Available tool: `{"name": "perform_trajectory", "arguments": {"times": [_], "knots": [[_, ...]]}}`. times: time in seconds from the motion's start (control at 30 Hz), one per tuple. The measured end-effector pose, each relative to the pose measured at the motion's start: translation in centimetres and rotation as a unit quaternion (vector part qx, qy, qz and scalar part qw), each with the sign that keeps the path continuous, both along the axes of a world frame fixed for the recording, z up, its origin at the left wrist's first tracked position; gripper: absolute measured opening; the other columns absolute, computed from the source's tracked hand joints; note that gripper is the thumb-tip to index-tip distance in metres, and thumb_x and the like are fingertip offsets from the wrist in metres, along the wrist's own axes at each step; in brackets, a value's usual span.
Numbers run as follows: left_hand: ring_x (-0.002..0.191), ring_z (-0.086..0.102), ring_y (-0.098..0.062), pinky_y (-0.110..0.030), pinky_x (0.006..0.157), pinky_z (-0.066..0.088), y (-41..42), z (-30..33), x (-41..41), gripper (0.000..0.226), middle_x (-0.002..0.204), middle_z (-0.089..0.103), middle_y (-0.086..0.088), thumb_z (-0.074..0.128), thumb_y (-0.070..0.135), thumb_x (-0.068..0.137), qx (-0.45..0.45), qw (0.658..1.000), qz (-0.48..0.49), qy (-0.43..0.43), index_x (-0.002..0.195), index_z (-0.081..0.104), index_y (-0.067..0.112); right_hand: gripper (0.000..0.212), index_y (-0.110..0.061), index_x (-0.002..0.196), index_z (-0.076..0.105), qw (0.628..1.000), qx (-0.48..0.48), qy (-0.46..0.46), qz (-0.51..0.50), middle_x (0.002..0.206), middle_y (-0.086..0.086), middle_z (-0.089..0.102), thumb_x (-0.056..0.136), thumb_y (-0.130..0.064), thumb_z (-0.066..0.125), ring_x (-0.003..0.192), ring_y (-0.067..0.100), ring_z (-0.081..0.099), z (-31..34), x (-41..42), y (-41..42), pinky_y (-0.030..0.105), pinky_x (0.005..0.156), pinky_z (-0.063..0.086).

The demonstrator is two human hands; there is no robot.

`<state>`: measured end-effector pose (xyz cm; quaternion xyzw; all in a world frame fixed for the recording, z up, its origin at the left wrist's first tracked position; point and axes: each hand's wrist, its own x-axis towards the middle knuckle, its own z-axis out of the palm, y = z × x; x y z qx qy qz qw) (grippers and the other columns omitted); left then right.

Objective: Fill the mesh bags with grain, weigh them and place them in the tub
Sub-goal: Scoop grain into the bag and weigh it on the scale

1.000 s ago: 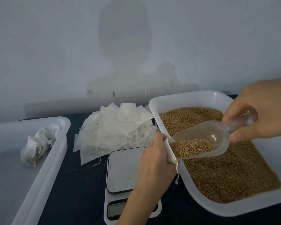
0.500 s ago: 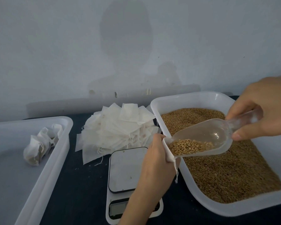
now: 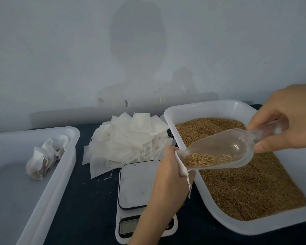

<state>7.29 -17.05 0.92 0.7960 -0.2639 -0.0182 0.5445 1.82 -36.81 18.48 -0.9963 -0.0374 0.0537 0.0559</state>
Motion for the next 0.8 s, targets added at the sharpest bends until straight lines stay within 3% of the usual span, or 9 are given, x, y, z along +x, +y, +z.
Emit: {"name": "perform_trajectory", "arguments": {"times": [0.13,0.23,0.33,0.47,0.53,0.6,0.7,0.8], "knots": [[0.063,0.047,0.0,-0.015,0.063,0.045,0.1,-0.3,0.2,0.024,0.075,0.047,0.0,0.06,0.004,0.09,-0.019,1.0,-0.01,-0.007,0.091,0.041,0.018,0.05,-0.08,0.078,0.048,1.0,0.013,-0.003,0.0,0.067,-0.052,0.051,0.032,-0.092,0.035,0.068,-0.032,0.047,0.0,-0.2,0.1,0.008,0.052,0.033],[0.061,0.048,-0.004,-0.019,0.057,0.043,0.4,-0.4,0.8,0.014,0.077,0.049,-0.004,0.058,0.002,0.091,-0.067,0.997,-0.004,0.031,0.091,0.045,0.006,0.047,-0.075,0.082,0.053,0.998,0.058,0.013,-0.001,0.071,-0.049,0.055,0.042,-0.095,0.041,0.068,-0.028,0.052,-0.4,-0.5,0.0,0.009,0.052,0.035],[0.05,0.042,-0.006,-0.016,0.046,0.037,1.2,-0.1,1.8,0.013,0.068,0.043,-0.007,0.055,0.003,0.089,-0.142,0.987,0.007,0.076,0.082,0.044,0.0,0.051,-0.067,0.088,0.061,0.989,0.141,0.03,-0.02,0.077,-0.036,0.066,0.045,-0.089,0.045,0.067,-0.015,0.061,-2.1,-0.5,-0.4,0.012,0.053,0.04],[0.055,0.044,-0.006,-0.016,0.05,0.04,3.6,-0.1,4.0,0.03,0.073,0.046,-0.002,0.052,0.027,0.071,-0.148,0.984,0.087,0.042,0.088,0.045,0.003,0.069,-0.05,0.091,0.069,0.939,0.337,-0.007,-0.069,0.077,-0.008,0.072,0.039,-0.093,0.056,0.058,0.004,0.061,-6.9,-0.4,0.0,0.014,0.051,0.046],[0.06,0.045,-0.011,-0.021,0.054,0.043,5.0,-0.4,5.2,0.021,0.076,0.046,-0.001,0.056,0.019,0.078,-0.137,0.984,0.113,0.013,0.09,0.045,0.007,0.053,-0.042,0.085,0.07,0.908,0.397,-0.072,-0.117,0.075,-0.004,0.071,0.051,-0.08,0.06,0.061,0.011,0.061,-10.1,0.2,0.8,0.025,0.06,0.049],[0.066,0.048,-0.013,-0.026,0.065,0.05,6.3,-1.3,6.3,0.022,0.077,0.047,0.002,0.06,0.003,0.086,-0.097,0.987,0.126,-0.002,0.1,0.045,0.013,0.034,-0.034,0.079,0.069,0.909,0.361,-0.122,-0.168,0.068,-0.007,0.069,0.069,-0.065,0.058,0.063,0.013,0.062,-12.9,0.9,1.5,0.031,0.064,0.047],[0.069,0.052,-0.01,-0.027,0.084,0.051,7.5,-2.9,6.8,0.053,0.078,0.043,0.006,0.064,-0.001,0.085,-0.009,0.996,0.092,0.004,0.121,0.039,0.028,0.018,-0.031,0.083,0.066,0.918,0.288,-0.159,-0.219,0.071,-0.009,0.067,0.087,-0.046,0.057,0.068,0.009,0.061,-15.4,1.3,2.7,0.024,0.058,0.041],[0.083,0.056,-0.005,-0.012,0.073,0.047,7.3,-3.6,6.2,0.069,0.093,0.052,0.01,0.064,-0.002,0.08,0.032,0.997,0.073,-0.012,0.113,0.042,0.054,0.016,-0.029,0.083,0.064,0.931,0.221,-0.171,-0.235,0.073,-0.015,0.062,0.088,-0.043,0.058,0.069,0.002,0.056,-16.5,1.3,2.9,0.021,0.054,0.035]]}}
